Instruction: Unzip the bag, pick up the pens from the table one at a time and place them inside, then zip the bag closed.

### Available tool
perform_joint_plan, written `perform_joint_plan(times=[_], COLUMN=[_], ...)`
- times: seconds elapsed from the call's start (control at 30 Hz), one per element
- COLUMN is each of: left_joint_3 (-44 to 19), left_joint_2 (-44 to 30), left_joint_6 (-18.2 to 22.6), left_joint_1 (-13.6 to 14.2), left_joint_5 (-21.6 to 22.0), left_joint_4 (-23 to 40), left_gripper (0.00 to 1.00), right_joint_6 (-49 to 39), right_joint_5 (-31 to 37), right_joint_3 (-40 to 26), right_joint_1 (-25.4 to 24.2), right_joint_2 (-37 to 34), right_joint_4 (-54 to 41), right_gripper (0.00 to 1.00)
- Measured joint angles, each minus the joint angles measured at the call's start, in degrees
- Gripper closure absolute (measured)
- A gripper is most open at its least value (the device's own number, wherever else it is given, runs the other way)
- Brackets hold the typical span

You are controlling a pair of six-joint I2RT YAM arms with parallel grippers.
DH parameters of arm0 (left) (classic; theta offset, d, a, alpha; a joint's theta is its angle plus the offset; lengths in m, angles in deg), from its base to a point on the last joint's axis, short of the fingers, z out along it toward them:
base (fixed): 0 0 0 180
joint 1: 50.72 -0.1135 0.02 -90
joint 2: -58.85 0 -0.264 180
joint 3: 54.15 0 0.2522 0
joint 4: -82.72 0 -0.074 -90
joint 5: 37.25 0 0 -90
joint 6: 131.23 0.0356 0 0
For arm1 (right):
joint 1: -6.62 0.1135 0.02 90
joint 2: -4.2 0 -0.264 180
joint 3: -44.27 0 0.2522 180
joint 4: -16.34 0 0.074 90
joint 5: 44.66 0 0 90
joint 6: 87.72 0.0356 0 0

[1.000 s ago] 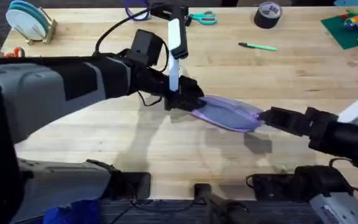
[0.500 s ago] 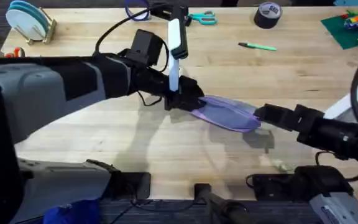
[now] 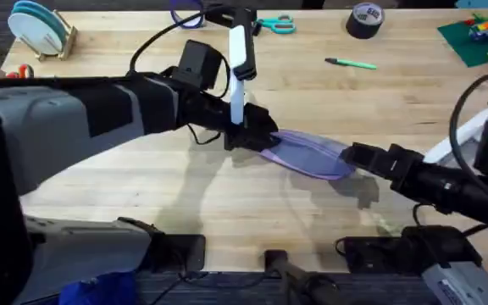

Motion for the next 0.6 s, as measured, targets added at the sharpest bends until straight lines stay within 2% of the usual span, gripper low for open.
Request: perform_joint_plan(times=[0.23, 0.6], left_joint_3=[0.0, 0.0], left_joint_2=[0.0, 0.0], left_joint_6=[0.0, 0.0], left_joint_1=[0.0, 0.0], left_joint_5=[0.0, 0.0], left_joint_4=[0.0, -0.1], left_gripper=[0.957, 0.957], right_joint_6=[3.3, 6.6], right_joint_5=[0.0, -0.1], right_joint_3=[2.9, 3.4], right_joint_1=[0.0, 0.0], right_joint_2=[0.0, 0.0], right_joint_4=[2.5, 5.4], right_gripper=[0.006, 0.006])
